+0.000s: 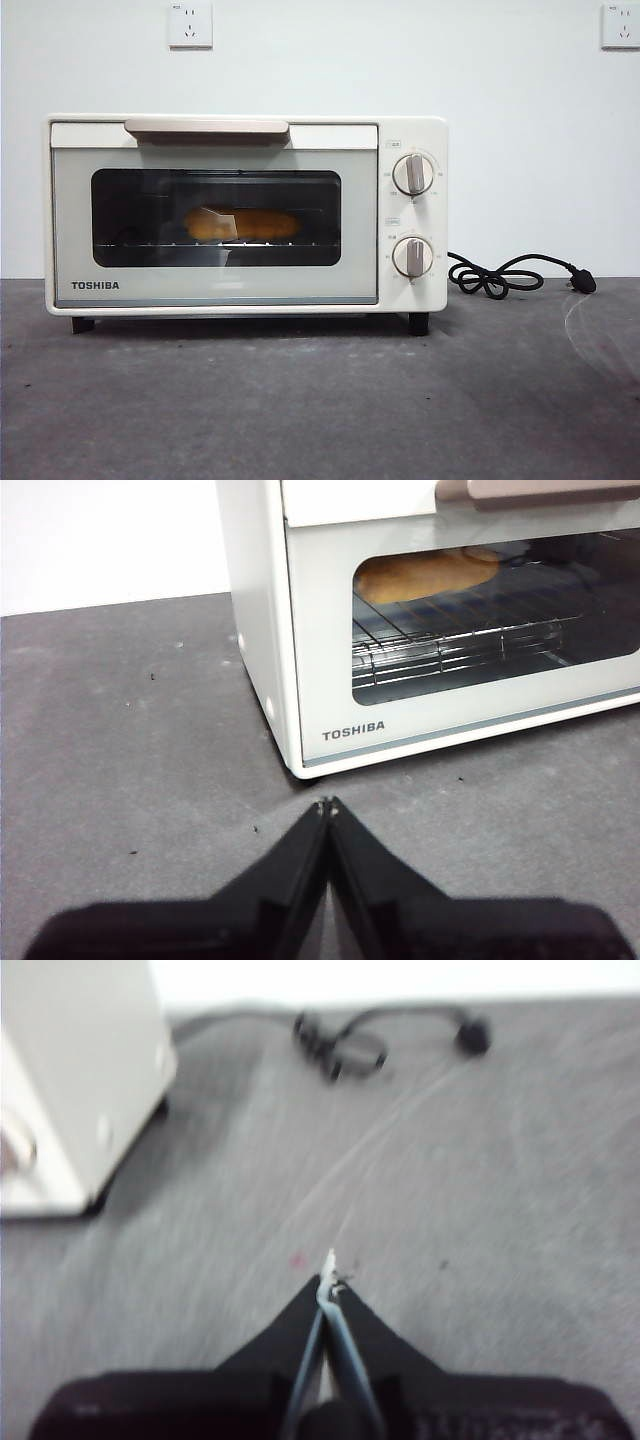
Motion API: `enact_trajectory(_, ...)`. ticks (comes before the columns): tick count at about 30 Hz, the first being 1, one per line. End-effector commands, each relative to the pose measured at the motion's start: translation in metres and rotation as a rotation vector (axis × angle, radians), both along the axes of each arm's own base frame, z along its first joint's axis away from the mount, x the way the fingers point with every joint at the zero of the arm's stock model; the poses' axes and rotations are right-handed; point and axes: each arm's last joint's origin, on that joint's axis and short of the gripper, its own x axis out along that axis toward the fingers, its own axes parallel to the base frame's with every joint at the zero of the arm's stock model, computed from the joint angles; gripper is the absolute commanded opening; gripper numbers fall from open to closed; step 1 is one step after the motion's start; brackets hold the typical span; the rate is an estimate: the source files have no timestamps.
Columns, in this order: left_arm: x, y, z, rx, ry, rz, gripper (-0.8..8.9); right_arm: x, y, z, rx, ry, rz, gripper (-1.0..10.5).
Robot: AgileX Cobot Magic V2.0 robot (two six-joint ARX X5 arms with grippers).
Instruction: Take the corn from the table,put the corn in the oven
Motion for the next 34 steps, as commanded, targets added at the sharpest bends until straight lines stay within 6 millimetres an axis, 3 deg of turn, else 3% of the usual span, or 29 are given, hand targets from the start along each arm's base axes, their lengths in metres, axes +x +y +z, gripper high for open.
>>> enact_trajectory(1,0.0005,-0.0002,-0.0019,0.005,-0.001,0.000,-0.04,-0.0064,-0.0010,-0.0020,0.032,-0.016,-0.022,0.0)
enact_trajectory(7,0.0005,-0.0001,-0.0019,0.004,0.000,0.001,-0.04,-0.0101,-0.0032,-0.0008,0.007,-0.039,-0.095,0.0)
enact_trajectory(34,0.0005,-0.0001,-0.0019,0.005,-0.001,0.003,-0.04,-0.0099,-0.0032,-0.0001,-0.035,-0.045,-0.086,0.0)
